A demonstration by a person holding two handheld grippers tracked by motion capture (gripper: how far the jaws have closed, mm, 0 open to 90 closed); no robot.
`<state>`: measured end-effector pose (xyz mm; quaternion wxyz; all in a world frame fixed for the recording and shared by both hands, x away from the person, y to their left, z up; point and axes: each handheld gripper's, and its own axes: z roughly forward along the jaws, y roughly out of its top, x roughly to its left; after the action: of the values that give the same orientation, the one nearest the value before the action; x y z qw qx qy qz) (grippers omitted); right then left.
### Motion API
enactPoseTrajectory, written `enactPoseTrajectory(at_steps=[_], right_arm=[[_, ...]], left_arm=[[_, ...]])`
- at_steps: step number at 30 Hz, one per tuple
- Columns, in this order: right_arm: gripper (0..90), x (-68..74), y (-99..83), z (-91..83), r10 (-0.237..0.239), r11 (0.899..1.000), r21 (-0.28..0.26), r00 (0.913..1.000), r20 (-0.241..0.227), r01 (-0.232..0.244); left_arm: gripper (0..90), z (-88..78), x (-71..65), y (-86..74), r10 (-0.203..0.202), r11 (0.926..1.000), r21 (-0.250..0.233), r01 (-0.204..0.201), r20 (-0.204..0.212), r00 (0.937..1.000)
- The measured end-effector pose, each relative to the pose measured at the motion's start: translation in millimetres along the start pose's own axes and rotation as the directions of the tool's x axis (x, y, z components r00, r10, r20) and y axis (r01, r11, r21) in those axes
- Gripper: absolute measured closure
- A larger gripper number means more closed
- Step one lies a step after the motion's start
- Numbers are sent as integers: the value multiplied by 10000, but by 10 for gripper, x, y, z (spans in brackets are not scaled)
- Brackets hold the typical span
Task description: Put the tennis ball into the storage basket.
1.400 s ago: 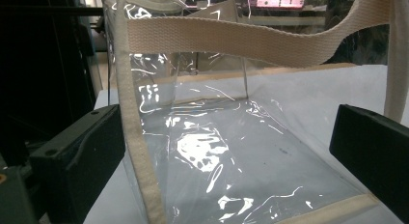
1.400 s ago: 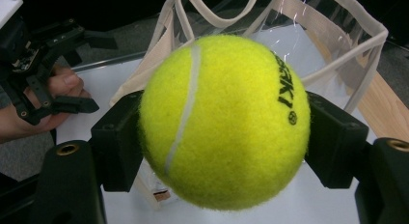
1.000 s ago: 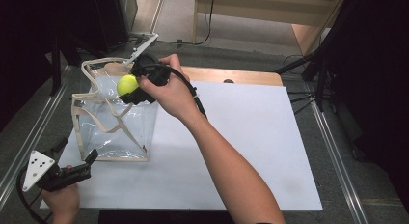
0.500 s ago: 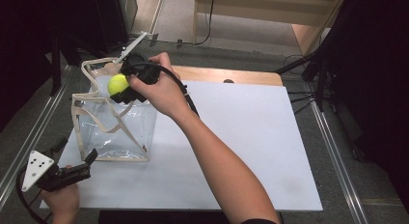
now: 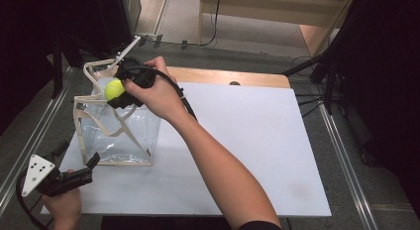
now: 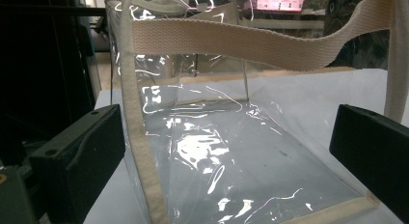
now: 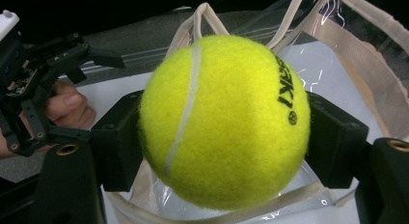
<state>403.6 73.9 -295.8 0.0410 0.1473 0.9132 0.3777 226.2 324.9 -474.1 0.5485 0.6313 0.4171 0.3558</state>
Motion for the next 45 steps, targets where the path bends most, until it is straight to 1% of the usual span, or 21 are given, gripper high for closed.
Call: enactPoseTrajectory(at_steps=[1,2,5,6,7,8,11,13,15,17,18,19,21,23,24,26,29,35,37,43,45], right_arm=[[243,-2,-3,16,2,10000,18,10000,-48,-2],[243,-10,-5,34,-104,9999,-5,9999,-56,104],[242,6,-18,57,108,9997,216,9999,-63,-107],[242,6,-22,71,113,9996,248,9998,-133,-109],[241,6,-28,82,90,9992,378,9999,-97,-86],[241,5,-33,95,105,9990,447,9999,-97,-100],[239,-11,-57,113,219,9989,423,9996,-159,-212],[237,-21,-72,122,367,9980,522,9991,-193,-357],[234,-23,-79,135,363,9968,719,9991,-200,-348],[208,-9,-83,145,263,9966,781,9996,-136,-251],[173,2,-82,137,280,9964,806,9995,-168,-266],[154,8,-81,126,263,9969,744,9994,-220,-246],[153,22,-78,98,192,9977,656,9998,-110,-184],[98,33,-78,56,187,9990,418,9997,-154,-181],[97,42,-80,36,227,9992,323,9997,-126,-223],[96,48,-90,2,81,9999,91,10000,11,-81],[83,65,-120,-53,102,9999,-105,9998,195,-100],[73,71,-208,-164,284,9993,-273,9988,397,-273],[0,66,-255,-202,359,9989,-324,9984,443,-345],[0,58,-394,-286,523,9977,-465,9974,502,-500],[0,59,-453,-299,632,9973,-416,9964,565,-609]], left_arm=[[0,1,1,-2,-15,10000,-36,15,18,10000],[0,1,2,-2,-17,10000,-40,17,23,10000],[0,2,2,-2,3,10000,-23,-2,26,10000],[0,3,-1,-2,-27,10000,-22,27,9,10000],[0,3,0,-2,14,10000,-7,-14,27,10000],[0,5,-4,-2,-27,10000,-19,27,15,10000],[0,4,-2,-1,22,10000,-1,-22,25,10000],[0,4,-3,-1,21,10000,4,-21,28,10000],[0,3,-5,-1,11,10000,13,-11,21,10000],[0,5,-3,-1,22,10000,4,-22,37,10000],[0,5,-2,-1,25,10000,5,-25,32,10000],[0,5,-1,-1,19,10000,-1,-19,31,10000],[0,5,-2,-2,0,10000,-1,0,29,10000],[0,4,-4,-2,-4,10000,2,4,15,10000],[0,5,-2,-1,39,10000,-4,-39,36,10000],[0,6,-6,-2,-7,10000,-5,7,16,10000],[0,10,-3,-3,17,10000,-22,-17,37,10000],[0,9,-2,-2,103,9999,69,-104,25,9999],[0,11,-6,-2,85,10000,26,-85,32,10000],[0,15,-12,-3,79,10000,20,-79,28,10000],[0,14,-13,-3,83,10000,31,-83,32,10000]])
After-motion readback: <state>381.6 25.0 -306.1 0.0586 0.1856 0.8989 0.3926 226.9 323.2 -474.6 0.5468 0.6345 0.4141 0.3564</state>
